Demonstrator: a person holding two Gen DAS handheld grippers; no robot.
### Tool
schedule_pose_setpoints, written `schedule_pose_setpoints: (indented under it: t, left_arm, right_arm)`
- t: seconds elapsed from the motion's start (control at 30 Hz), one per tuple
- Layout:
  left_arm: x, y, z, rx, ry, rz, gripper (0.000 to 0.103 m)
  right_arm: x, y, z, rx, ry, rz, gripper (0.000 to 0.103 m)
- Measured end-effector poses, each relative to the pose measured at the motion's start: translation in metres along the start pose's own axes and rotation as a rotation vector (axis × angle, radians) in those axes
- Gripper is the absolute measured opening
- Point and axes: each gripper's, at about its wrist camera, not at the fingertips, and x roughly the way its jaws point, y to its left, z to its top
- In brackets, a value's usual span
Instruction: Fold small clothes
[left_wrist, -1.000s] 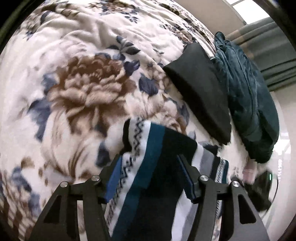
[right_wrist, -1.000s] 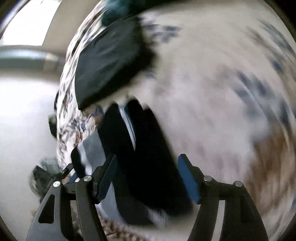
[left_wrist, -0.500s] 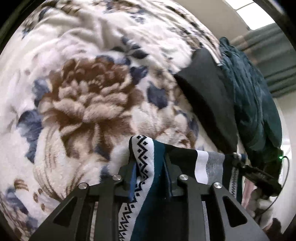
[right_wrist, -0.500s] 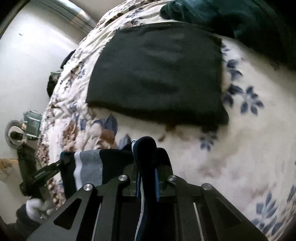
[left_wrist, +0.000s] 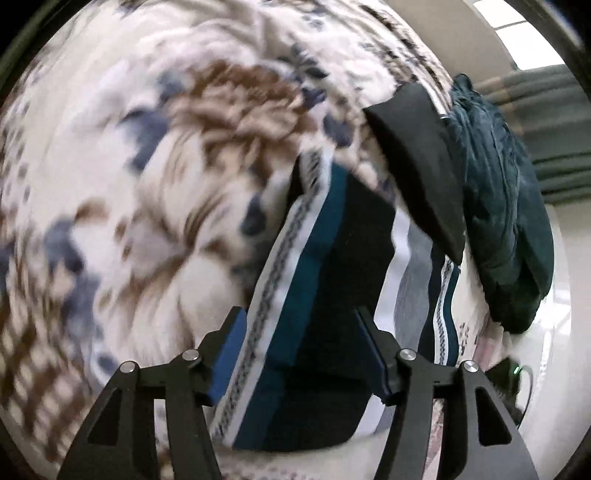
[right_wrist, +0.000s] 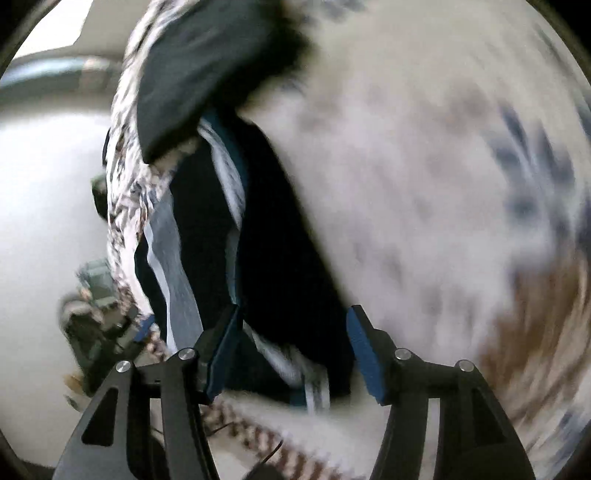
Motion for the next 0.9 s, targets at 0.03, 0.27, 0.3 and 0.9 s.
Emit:
schedule_pose_setpoints:
  t: [0.03,0.27,0.3,0.9]
  left_arm:
    - [0.0,0.003,-0.006,-0.016,0.006,0.012,0.056]
    - [0.001,0.012,-0.027,-0.053,0.021,0.032,0.056]
    - [0.001,0.011,-0.028,-0.052,0.023,0.029,0.056]
    - [-0.016,0.014,-0.034,-0.038,0.002,0.024,0.056]
  right_arm:
    - [-0.001,-0.009,-0.01,0.039,-0.006,0.003,0.061]
    - [0.019,-0.024,-0.014,0.146,-0.07,0.116,0.062]
    - [0.023,-0.024,-0.013,0.163,-0.073,0.108,0.046]
    - [0.016,-0.051,-0.084,0.417,-0.119,0.177,0.069]
